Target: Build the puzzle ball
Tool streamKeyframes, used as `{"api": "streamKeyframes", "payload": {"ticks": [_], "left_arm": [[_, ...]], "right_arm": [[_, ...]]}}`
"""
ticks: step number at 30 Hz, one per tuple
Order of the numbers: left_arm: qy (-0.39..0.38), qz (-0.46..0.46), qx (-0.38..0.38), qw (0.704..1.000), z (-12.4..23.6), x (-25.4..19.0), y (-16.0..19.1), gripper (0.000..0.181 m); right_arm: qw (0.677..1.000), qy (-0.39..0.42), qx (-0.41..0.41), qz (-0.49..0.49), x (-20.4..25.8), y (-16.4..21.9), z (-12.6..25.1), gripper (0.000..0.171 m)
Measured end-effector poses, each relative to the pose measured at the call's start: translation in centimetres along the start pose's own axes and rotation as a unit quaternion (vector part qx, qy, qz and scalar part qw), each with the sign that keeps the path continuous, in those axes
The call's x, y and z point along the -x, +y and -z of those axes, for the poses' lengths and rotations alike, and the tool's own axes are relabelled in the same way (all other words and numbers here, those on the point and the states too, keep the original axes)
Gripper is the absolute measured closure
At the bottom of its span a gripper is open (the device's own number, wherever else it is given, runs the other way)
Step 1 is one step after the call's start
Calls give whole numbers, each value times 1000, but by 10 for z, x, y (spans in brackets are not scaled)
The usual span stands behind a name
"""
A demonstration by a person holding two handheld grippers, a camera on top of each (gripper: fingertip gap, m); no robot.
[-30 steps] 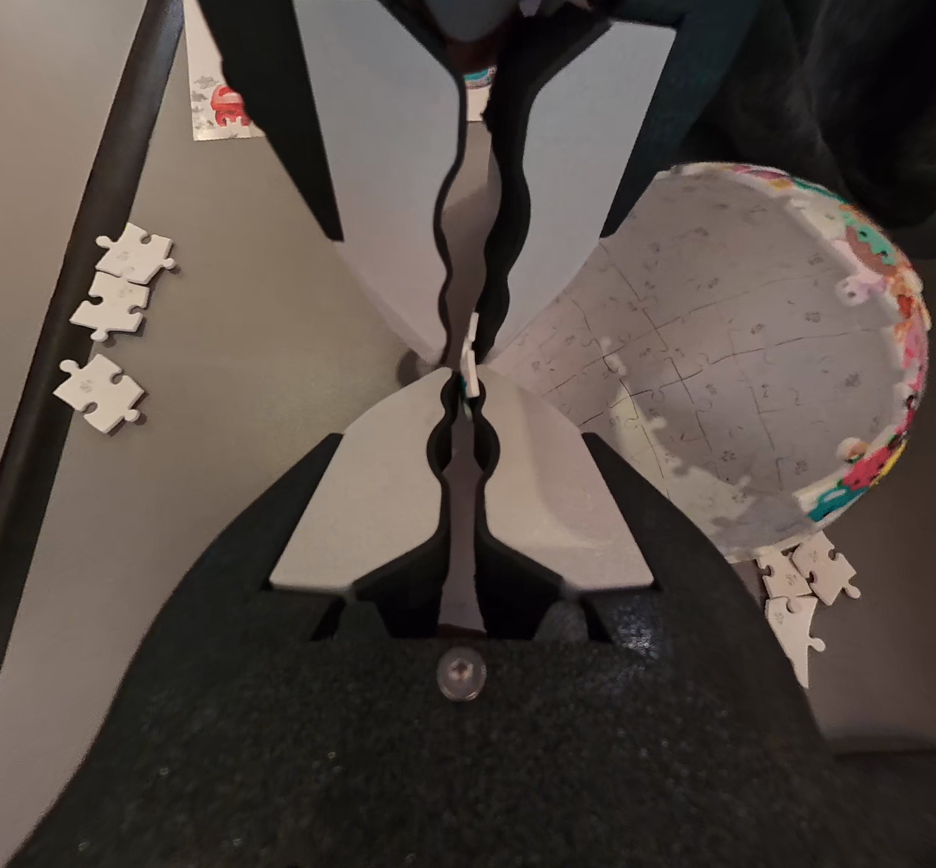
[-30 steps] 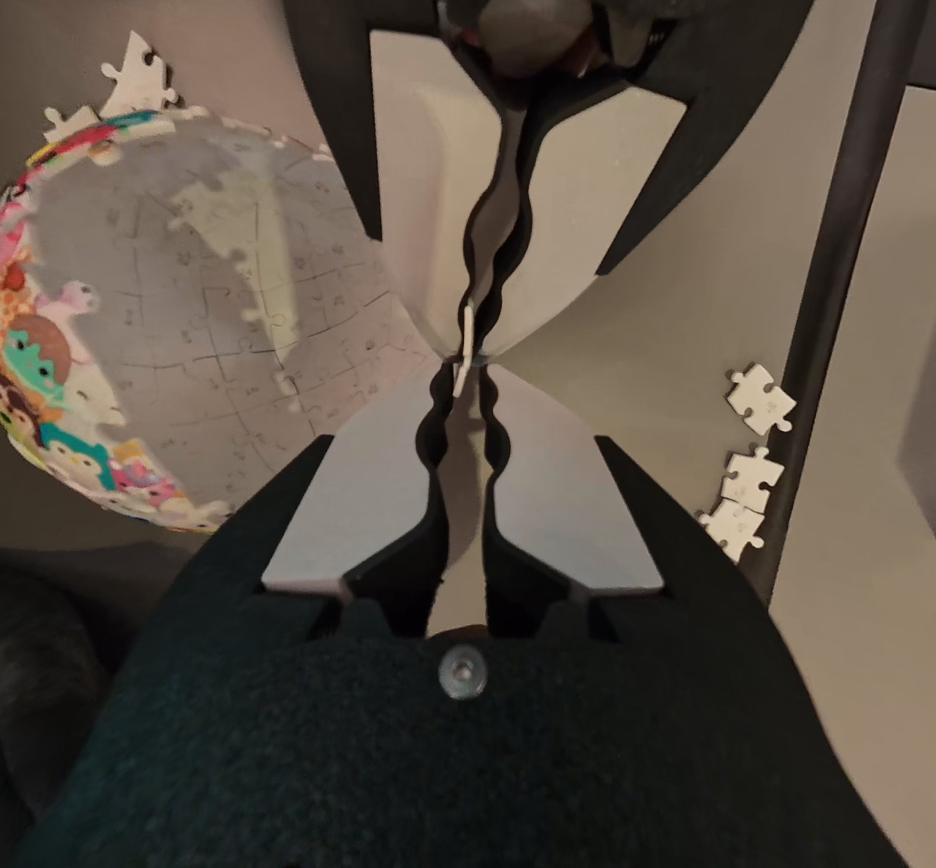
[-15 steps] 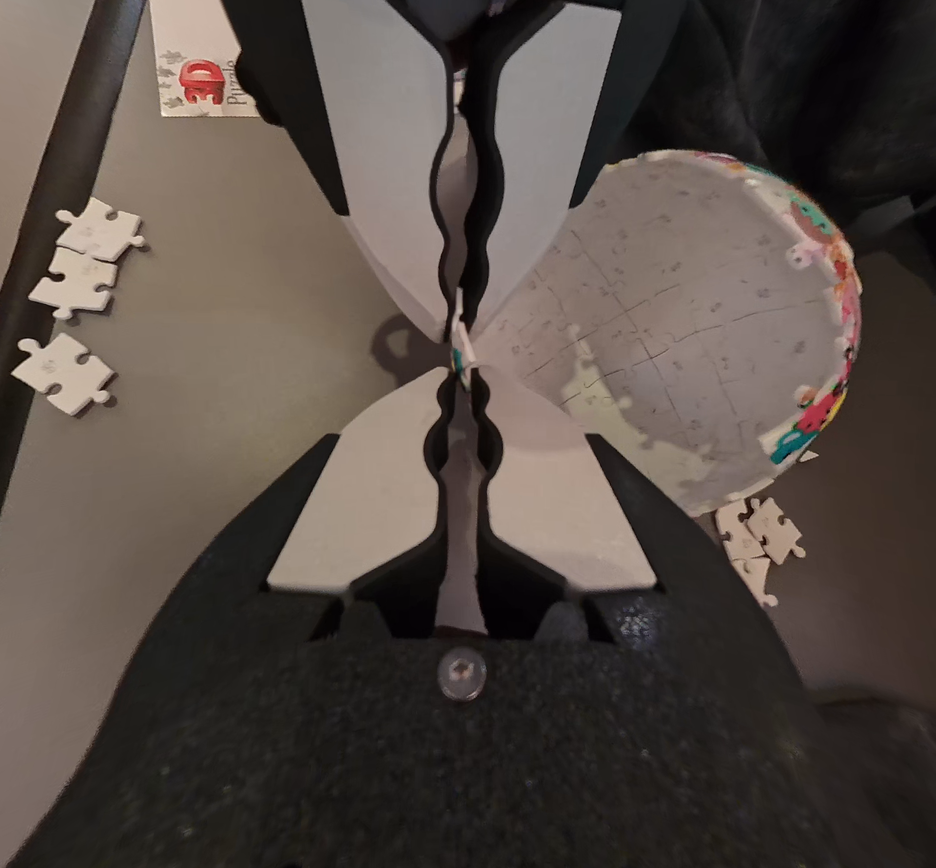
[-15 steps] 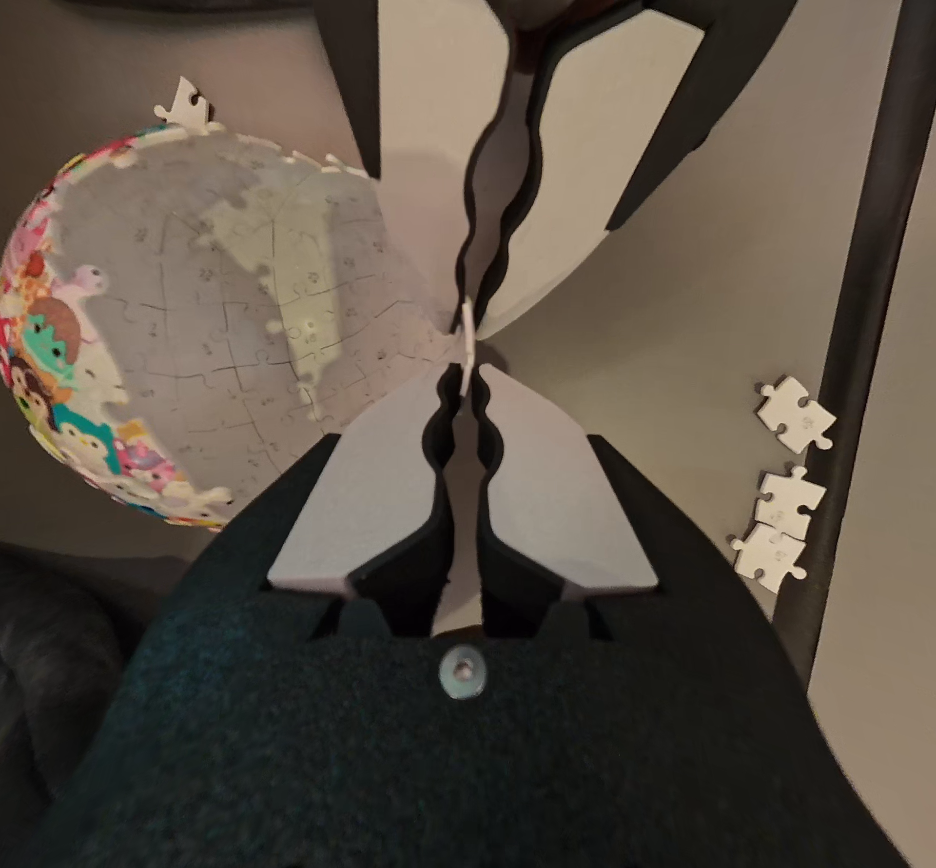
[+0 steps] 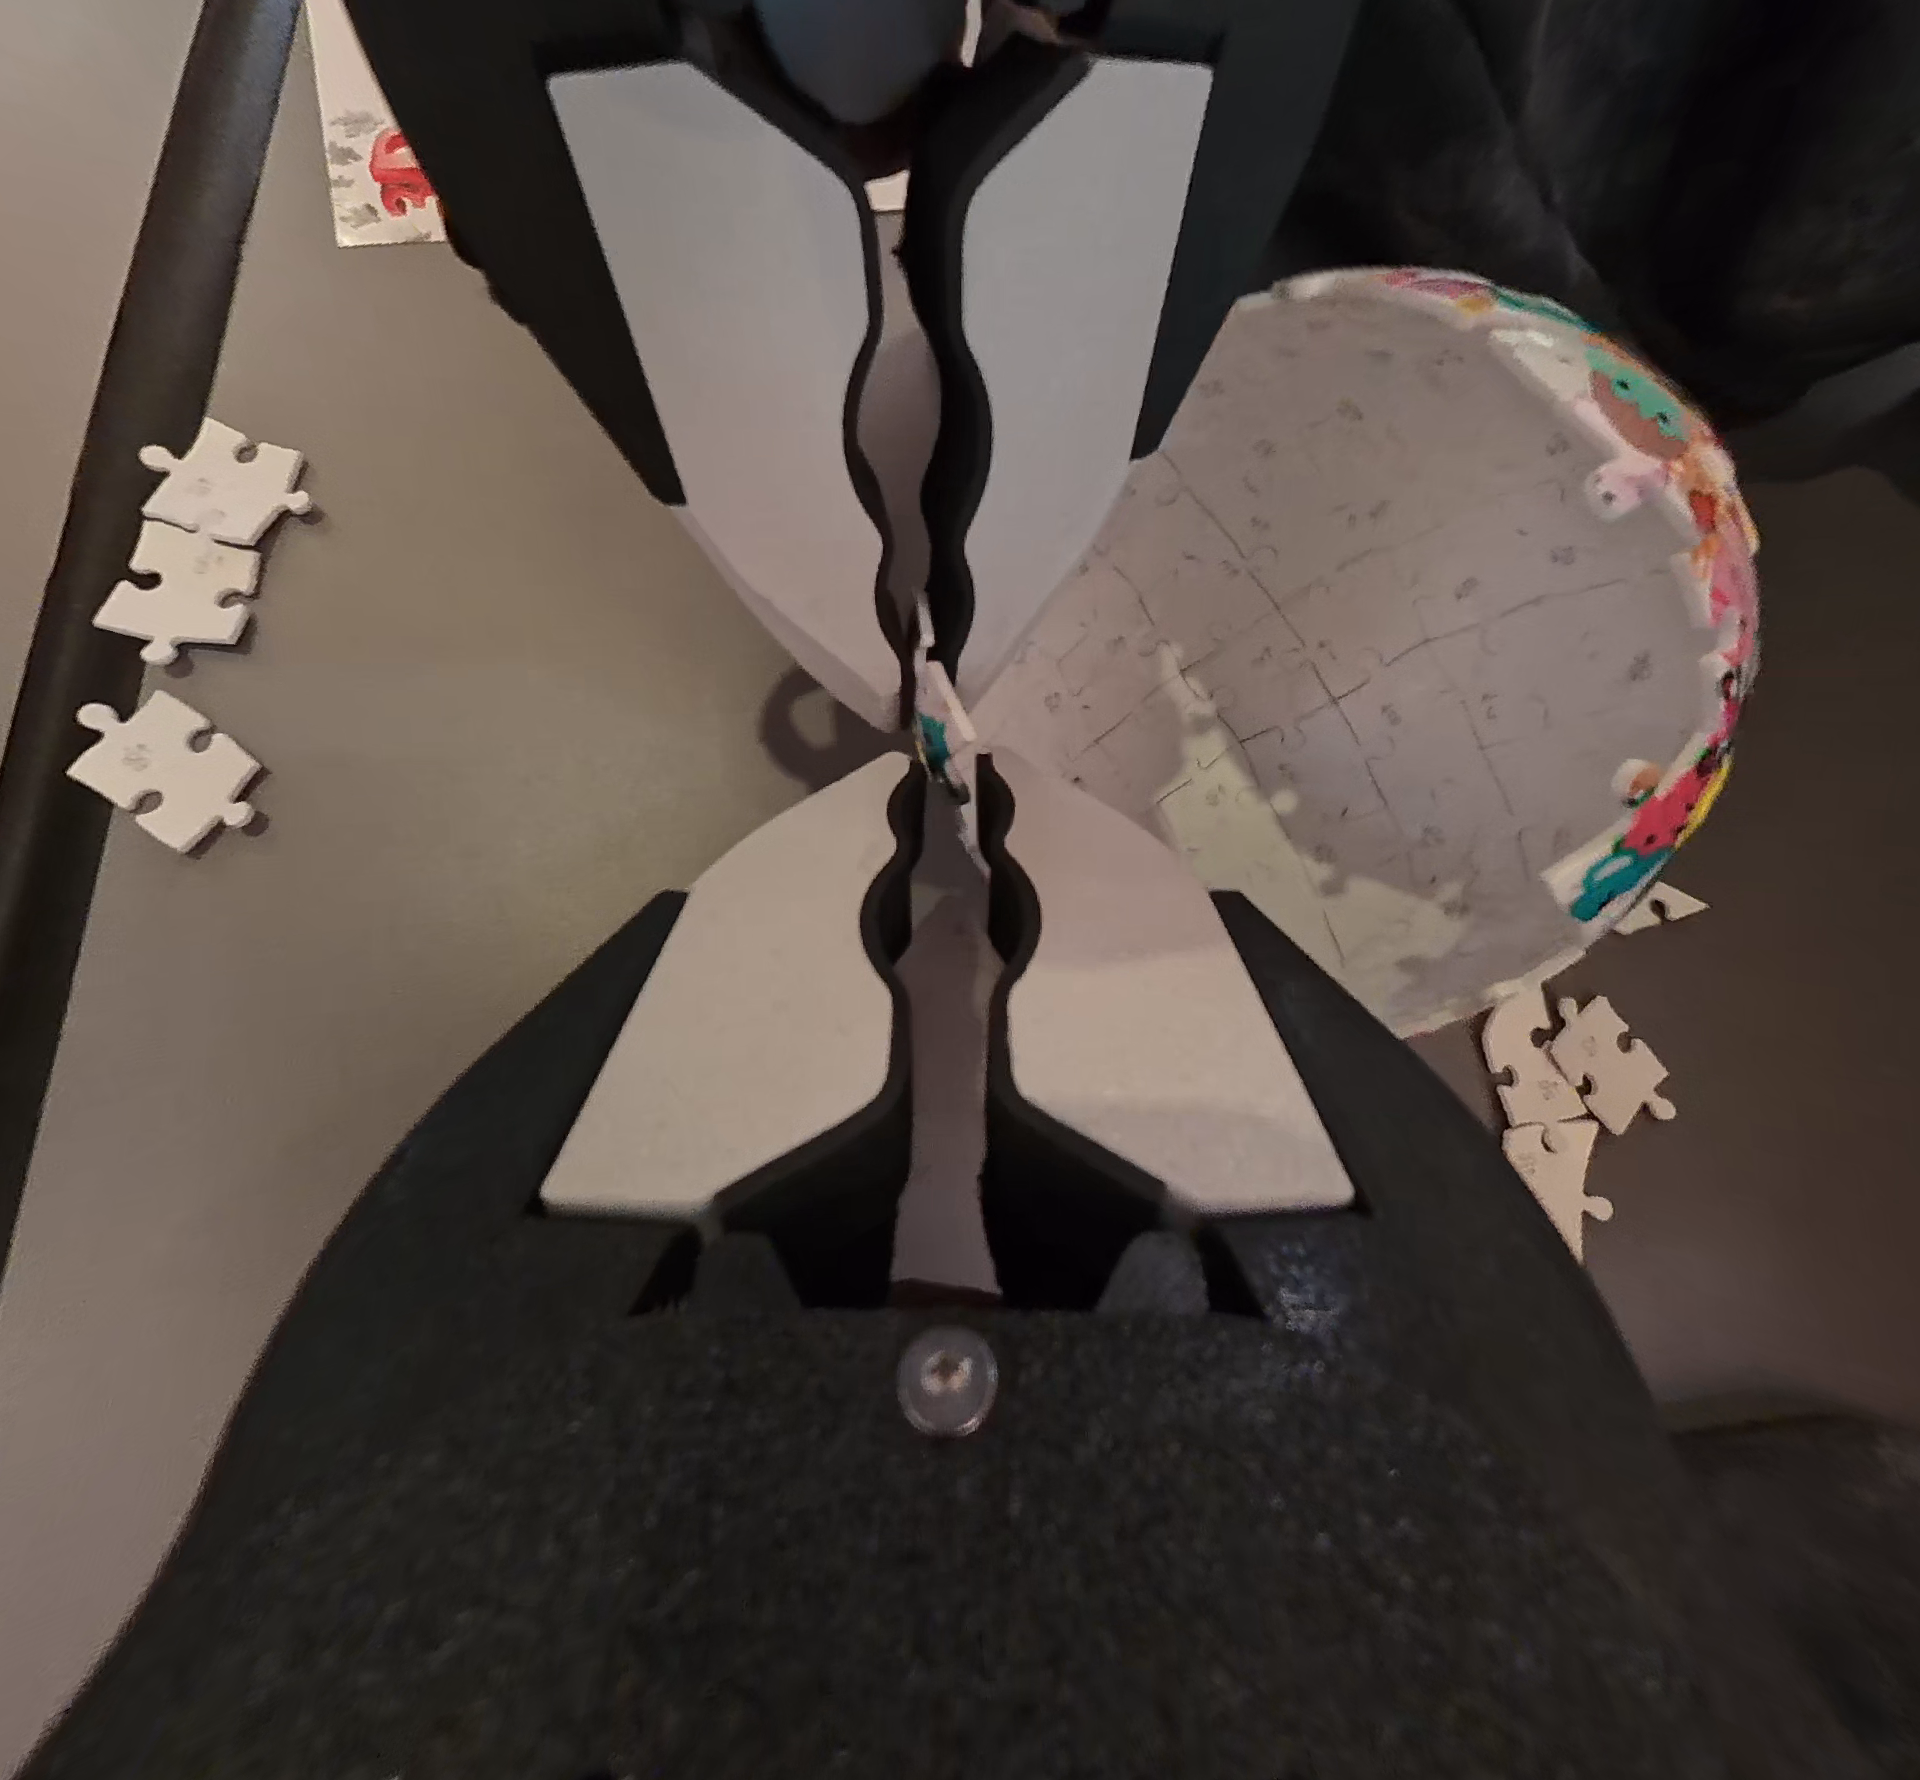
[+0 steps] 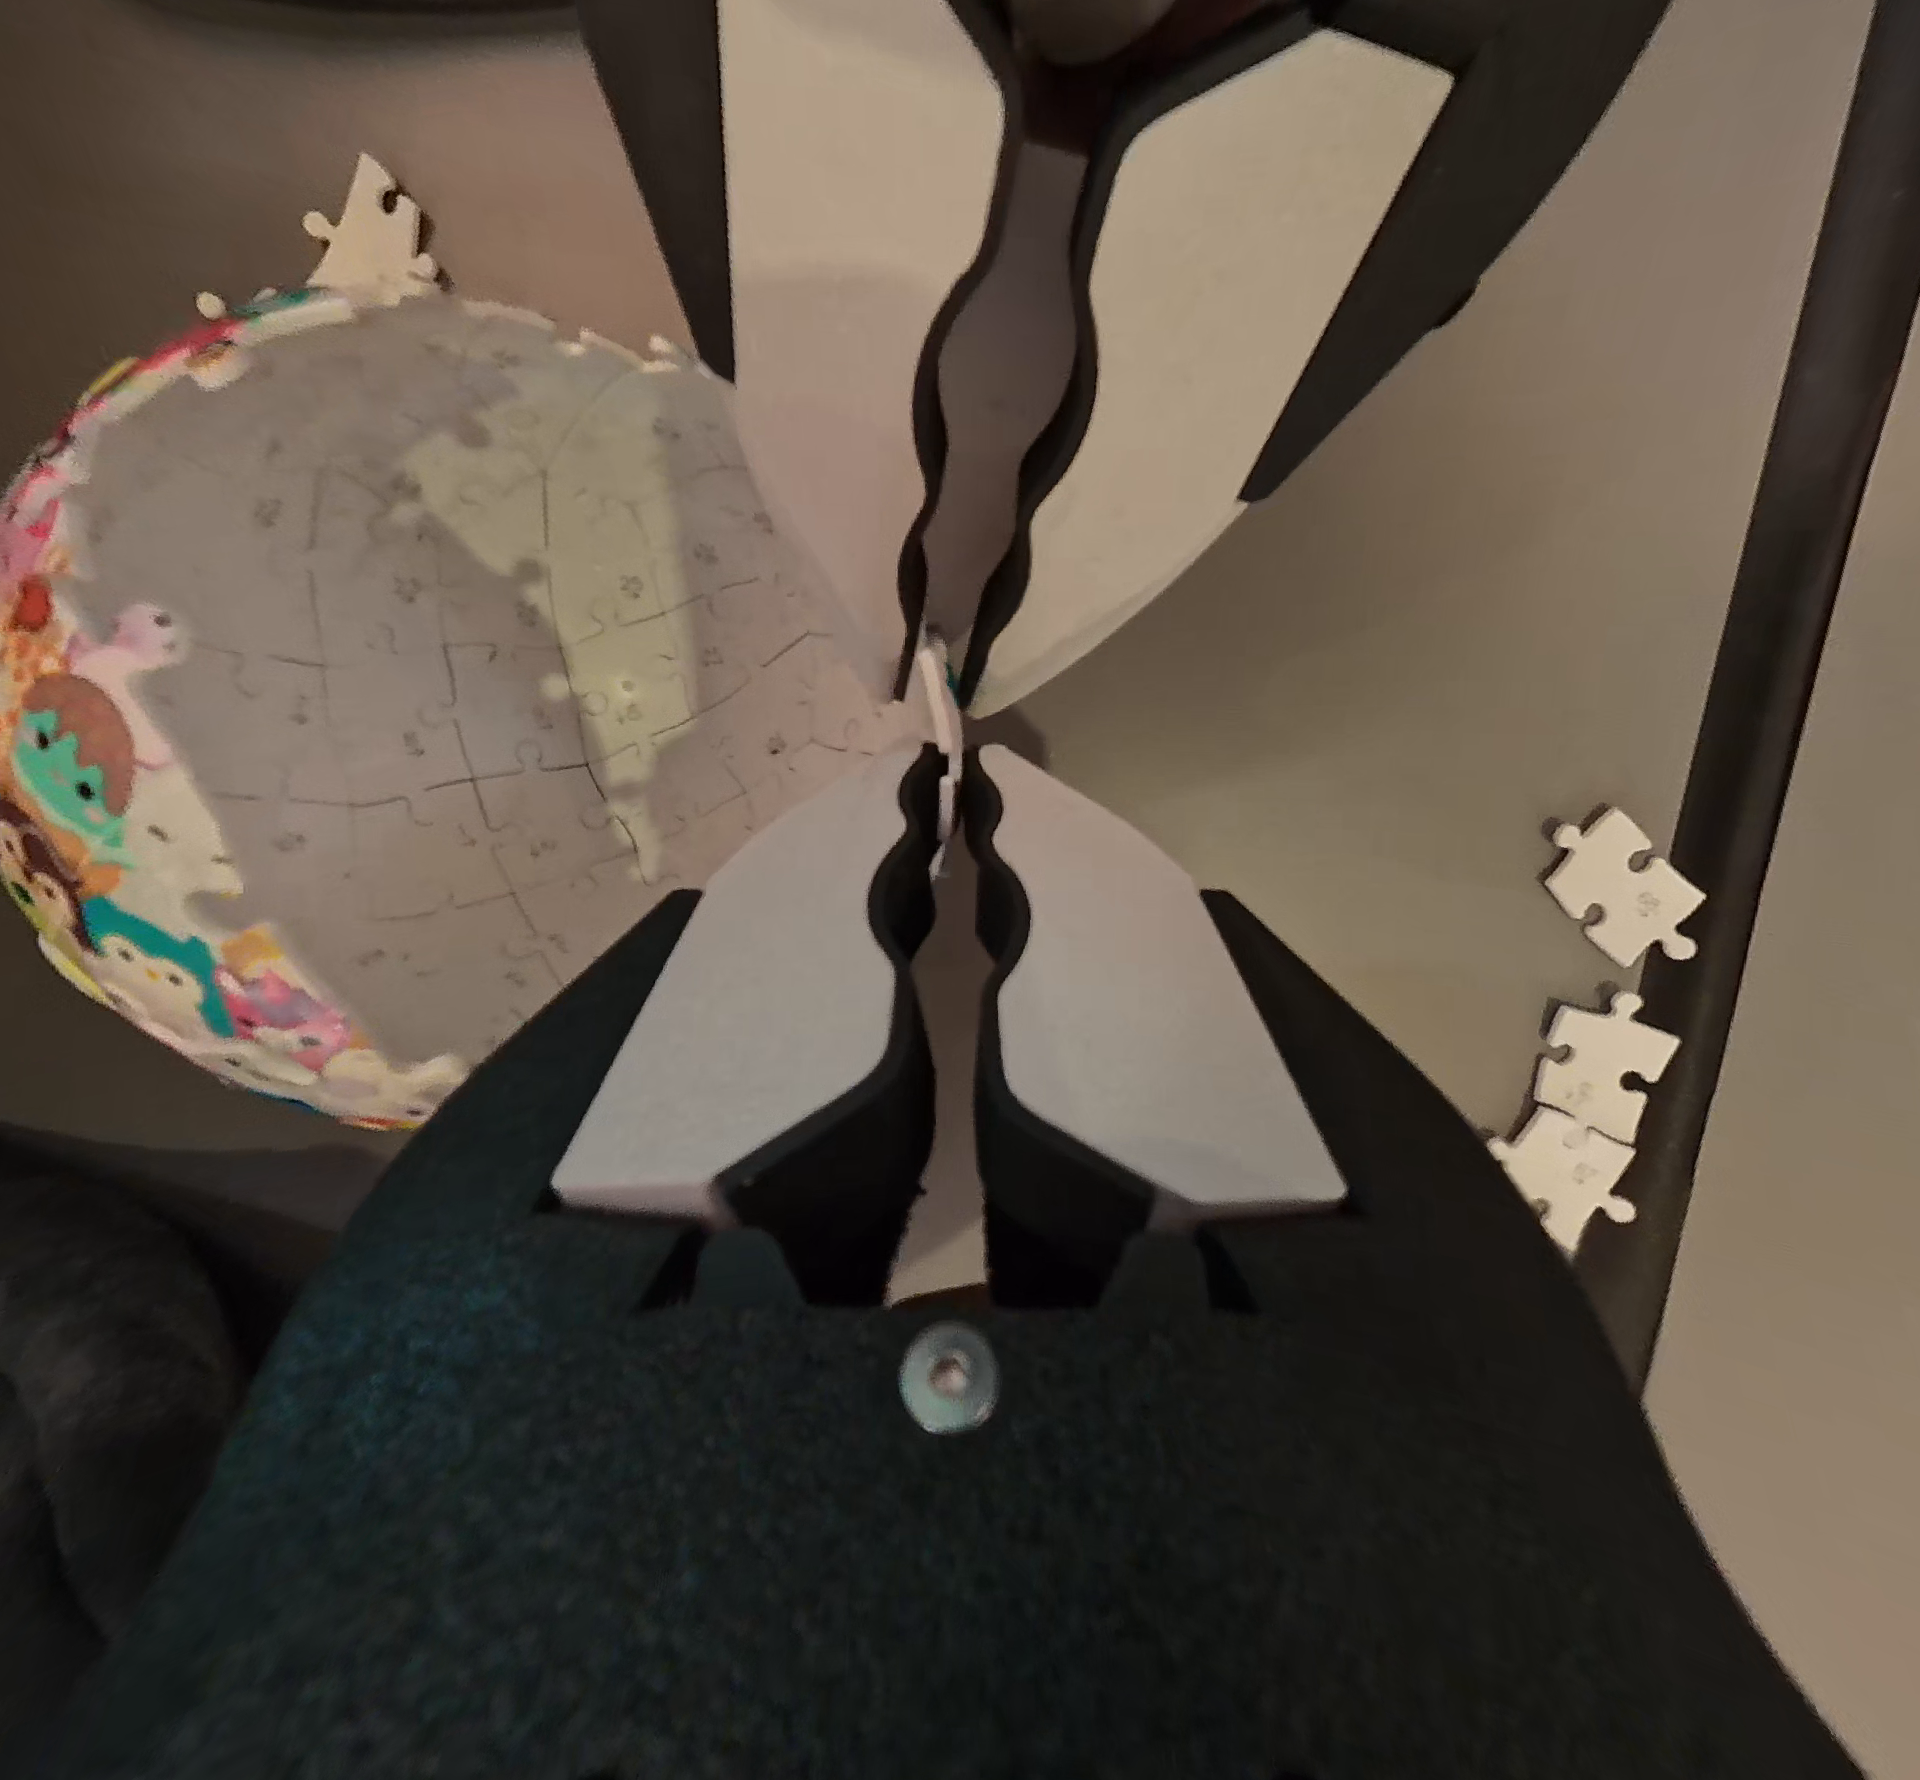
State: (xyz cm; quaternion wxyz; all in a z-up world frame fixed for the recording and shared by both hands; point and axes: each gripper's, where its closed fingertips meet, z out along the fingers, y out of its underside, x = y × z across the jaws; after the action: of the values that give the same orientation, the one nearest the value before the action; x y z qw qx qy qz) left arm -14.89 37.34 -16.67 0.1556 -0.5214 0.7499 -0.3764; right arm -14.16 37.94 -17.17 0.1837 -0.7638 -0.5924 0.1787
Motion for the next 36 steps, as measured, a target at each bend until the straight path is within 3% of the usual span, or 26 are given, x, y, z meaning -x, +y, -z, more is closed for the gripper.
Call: {"api": "streamKeyframes", "payload": {"ticks": [6, 9, 18, 22, 28, 31, 34, 36], "left_arm": [[1, 2, -4, 1000, 1, 0, -1, 173], [3, 2, -4, 1000, 1, 0, -1, 173], [30, 9, -3, 999, 12, -5, 5, 165], [44, 45, -38, 997, 31, 7, 11, 162], [23, 90, -113, 989, 39, 40, 13, 162], [-8, 87, -156, 984, 43, 55, 11, 162], [-68, 76, -213, 972, 52, 74, 5, 162], [-112, 68, -239, 962, 56, 85, 6, 161]], "right_arm": [[1000, 20, 2, 17, 0, 0, 0, 169], [999, 33, 15, 17, -2, 5, 4, 151], [998, 52, 29, 37, -2, 1, 4, 157], [997, 52, 36, 41, -2, 1, 1, 168], [997, 53, 39, 41, -2, -1, 1, 169], [997, 52, 31, 46, -3, -3, 2, 168], [997, 52, 38, 50, -4, -5, 3, 153], [996, 49, 40, 59, -5, -7, 3, 152]]}}
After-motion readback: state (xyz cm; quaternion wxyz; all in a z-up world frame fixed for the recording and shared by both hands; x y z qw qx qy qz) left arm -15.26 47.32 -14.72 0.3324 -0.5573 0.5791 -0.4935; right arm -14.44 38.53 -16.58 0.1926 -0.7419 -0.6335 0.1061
